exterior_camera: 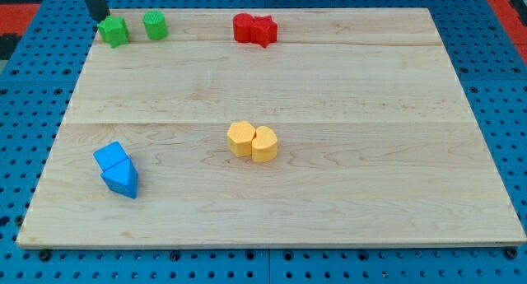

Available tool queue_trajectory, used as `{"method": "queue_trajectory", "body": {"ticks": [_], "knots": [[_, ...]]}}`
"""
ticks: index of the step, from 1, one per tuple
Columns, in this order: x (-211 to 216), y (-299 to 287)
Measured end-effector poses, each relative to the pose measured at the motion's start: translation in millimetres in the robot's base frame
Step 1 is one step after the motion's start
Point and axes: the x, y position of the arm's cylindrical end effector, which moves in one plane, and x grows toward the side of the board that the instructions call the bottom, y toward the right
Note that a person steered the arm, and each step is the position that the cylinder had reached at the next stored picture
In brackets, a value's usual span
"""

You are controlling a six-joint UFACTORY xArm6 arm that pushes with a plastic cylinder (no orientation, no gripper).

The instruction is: Drag the green blocks towards the top left corner

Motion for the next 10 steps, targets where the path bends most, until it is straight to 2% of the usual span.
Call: {"method": "queue_trajectory", "body": {"ticks": [2,3,5,10], "knots": [[38.6,6.8],[39.1,45.3],[105.9,53.3],[139.0,93.9]]}}
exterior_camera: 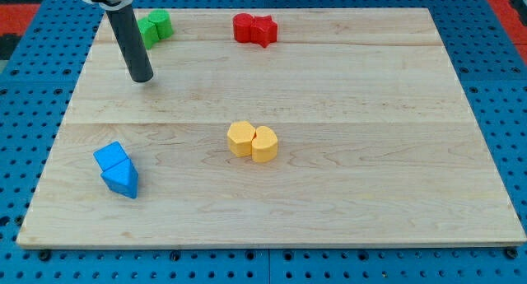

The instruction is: Drag the green blocks towards the top left corner

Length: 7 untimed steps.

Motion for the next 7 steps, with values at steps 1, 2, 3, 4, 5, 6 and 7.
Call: {"method": "queue_trajectory", "body": {"ticks": [1,2,3,4,5,6,7], "knots": [[13.8,0.5],[73.7,24.5],[119.6,96.4],[157.4,106.2],[170.1,115.1],[190.1,127.6],[226.1,129.4]]}}
